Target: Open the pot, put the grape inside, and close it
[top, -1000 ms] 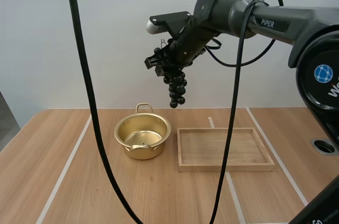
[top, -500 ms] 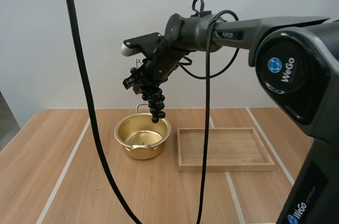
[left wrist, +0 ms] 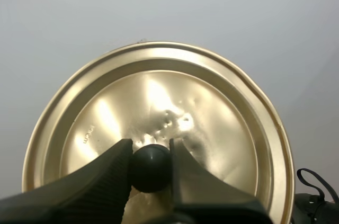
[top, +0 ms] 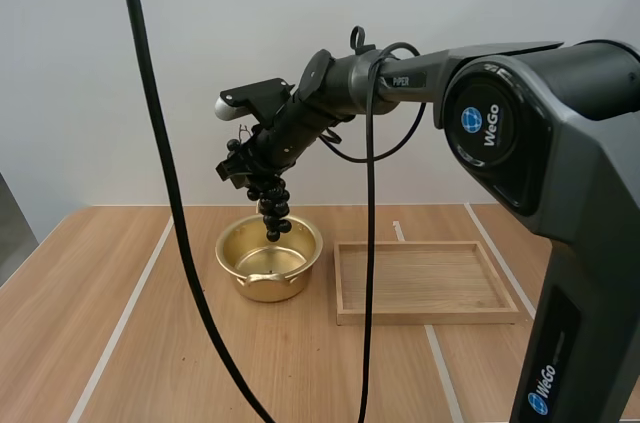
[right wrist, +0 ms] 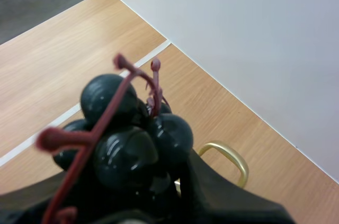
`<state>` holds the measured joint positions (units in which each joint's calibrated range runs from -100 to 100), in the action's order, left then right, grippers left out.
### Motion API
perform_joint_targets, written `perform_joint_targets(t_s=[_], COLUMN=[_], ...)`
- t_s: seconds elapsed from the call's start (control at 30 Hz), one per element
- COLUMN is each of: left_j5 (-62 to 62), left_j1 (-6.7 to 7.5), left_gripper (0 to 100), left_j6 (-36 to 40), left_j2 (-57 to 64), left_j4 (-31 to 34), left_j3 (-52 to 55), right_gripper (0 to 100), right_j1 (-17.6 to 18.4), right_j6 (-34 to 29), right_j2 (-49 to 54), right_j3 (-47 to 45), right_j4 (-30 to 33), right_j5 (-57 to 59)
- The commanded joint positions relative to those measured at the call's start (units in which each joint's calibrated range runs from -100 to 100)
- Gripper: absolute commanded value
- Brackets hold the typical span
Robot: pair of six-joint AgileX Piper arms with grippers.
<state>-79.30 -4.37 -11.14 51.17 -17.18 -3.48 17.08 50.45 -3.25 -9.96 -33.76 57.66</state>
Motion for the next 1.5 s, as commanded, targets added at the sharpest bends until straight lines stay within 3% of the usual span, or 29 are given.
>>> perform_joint_targets(t_s=[0.0, 0.27, 0.73, 1.1, 1.47], left_j5=[-0.17, -0.17, -0.17, -0.78, -1.13], left_j1=[-0.73, -1.98, -1.97, -1.97, -1.97], left_gripper=[0, 0, 0, 0, 0], left_j6=[0.60, 0.22, 0.22, 0.03, -0.56], left_j2=[0.23, 0.23, -0.15, -0.17, -0.17], left_j4=[-3.30, -3.89, -3.79, -3.79, -3.56], left_j3=[-0.36, -0.36, -0.36, -0.36, -0.36], right_gripper=[0, 0, 0, 0, 0], right_j1=[0.02, 0.02, 0.02, 0.02, 0.02], right_j6=[2.33, 2.53, 3.62, 3.62, 2.04], right_j2=[-0.38, -5.55, -7.10, -8.42, -9.87], right_j3=[0.38, 0.26, -3.70, -3.89, -6.73], right_j4=[-2.59, -2.59, -1.30, -0.62, 5.72], right_j5=[-1.55, -1.61, -3.85, 2.26, 5.92])
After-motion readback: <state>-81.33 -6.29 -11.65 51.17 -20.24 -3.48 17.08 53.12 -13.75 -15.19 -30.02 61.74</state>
